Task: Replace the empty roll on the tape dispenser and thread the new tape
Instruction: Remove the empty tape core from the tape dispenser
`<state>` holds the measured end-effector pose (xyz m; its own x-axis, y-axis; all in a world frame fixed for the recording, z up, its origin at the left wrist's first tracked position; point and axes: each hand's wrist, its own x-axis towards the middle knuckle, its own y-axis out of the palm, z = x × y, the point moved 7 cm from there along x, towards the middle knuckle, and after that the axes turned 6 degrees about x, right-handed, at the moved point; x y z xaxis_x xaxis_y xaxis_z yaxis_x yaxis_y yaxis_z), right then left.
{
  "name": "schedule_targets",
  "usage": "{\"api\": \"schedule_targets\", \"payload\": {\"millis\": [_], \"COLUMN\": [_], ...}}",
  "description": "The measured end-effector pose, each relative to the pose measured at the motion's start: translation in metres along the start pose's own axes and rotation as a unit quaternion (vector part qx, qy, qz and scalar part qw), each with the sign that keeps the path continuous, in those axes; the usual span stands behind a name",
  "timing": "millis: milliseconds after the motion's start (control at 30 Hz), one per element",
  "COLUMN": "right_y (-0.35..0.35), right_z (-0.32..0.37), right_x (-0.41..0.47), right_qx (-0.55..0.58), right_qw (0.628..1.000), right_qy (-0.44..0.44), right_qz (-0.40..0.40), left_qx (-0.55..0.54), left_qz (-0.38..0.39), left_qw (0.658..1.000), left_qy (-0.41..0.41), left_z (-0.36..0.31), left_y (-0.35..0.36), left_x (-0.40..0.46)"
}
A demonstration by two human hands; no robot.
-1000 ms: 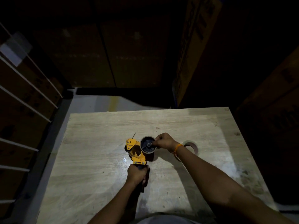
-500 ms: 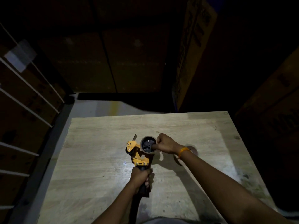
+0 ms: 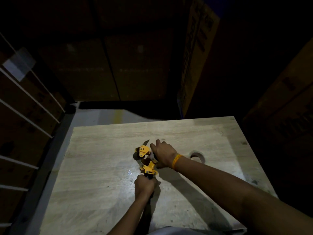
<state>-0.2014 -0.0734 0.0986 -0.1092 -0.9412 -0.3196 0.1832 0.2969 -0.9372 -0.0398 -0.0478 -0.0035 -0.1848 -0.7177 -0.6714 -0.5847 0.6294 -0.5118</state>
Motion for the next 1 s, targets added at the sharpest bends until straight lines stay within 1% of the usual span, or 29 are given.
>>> {"api": "schedule_targets", "payload": {"millis": [67,167,233,300,367,433,467,500,567,600,633,667,733,800,833,900,933,967,1000], "right_y": [-0.003,-0.003,0.001,0.007,0.015,0.015,0.011,0.004,-0.008,-0.011,-0.011,-0.011,-0.010,-0.004,-0.004,-0.005,-0.007,-0.010,-0.013], "right_z": [0.008,0.020,0.027,0.028,0.026,0.023,0.021,0.019,0.013,0.010,0.012,0.015,0.026,0.031,0.031,0.032,0.033,0.033,0.030], "right_x": [-0.003,-0.008,-0.013,-0.015,-0.015,-0.013,-0.012,-0.012,-0.012,-0.013,-0.011,-0.009,-0.008,-0.009,-0.011,-0.016,-0.018,-0.019,-0.017], "right_qx": [-0.017,-0.074,-0.115,-0.154,-0.181,-0.125,-0.053,0.029,0.151,0.190,0.188,0.148,0.027,-0.066,-0.099,-0.120,-0.106,-0.095,-0.064], "right_qw": [0.999,0.993,0.982,0.968,0.961,0.979,0.992,0.998,0.985,0.975,0.975,0.984,0.999,0.990,0.983,0.975,0.977,0.981,0.989], "right_qy": [-0.032,-0.091,-0.146,-0.193,-0.201,-0.148,-0.096,-0.042,0.073,0.111,0.116,0.093,0.005,-0.086,-0.106,-0.128,-0.125,-0.109,-0.077], "right_qz": [0.004,0.025,0.034,0.044,0.058,0.071,0.062,0.028,-0.030,-0.040,-0.035,-0.023,0.027,0.091,0.111,0.133,0.134,0.131,0.110], "left_qx": [-0.006,-0.003,0.007,0.008,0.018,0.025,0.021,0.014,-0.009,-0.017,-0.015,-0.014,-0.018,-0.017,-0.014,-0.019,-0.024,-0.025,-0.024], "left_qz": [0.001,0.034,0.053,0.055,0.063,0.074,0.075,0.076,0.064,0.053,0.046,0.040,0.039,0.057,0.065,0.071,0.072,0.072,0.073], "left_qw": [1.000,0.998,0.997,0.996,0.995,0.992,0.992,0.992,0.992,0.993,0.994,0.994,0.994,0.992,0.991,0.991,0.991,0.990,0.990], "left_qy": [-0.021,-0.054,-0.060,-0.072,-0.078,-0.095,-0.101,-0.104,-0.105,-0.103,-0.102,-0.103,-0.103,-0.108,-0.112,-0.110,-0.111,-0.116,-0.122], "left_z": [-0.005,0.000,0.005,0.004,0.002,0.003,0.004,0.003,0.002,0.003,0.005,0.006,0.008,0.014,0.017,0.020,0.020,0.019,0.017], "left_y": [-0.009,-0.006,-0.001,-0.004,-0.005,-0.003,-0.002,-0.001,-0.002,-0.003,-0.005,-0.007,-0.007,0.001,0.004,0.008,0.009,0.008,0.008], "left_x": [-0.012,-0.011,-0.008,-0.016,-0.023,-0.026,-0.026,-0.026,-0.024,-0.020,-0.017,-0.015,-0.009,-0.007,-0.008,-0.013,-0.013,-0.012,-0.012]}}
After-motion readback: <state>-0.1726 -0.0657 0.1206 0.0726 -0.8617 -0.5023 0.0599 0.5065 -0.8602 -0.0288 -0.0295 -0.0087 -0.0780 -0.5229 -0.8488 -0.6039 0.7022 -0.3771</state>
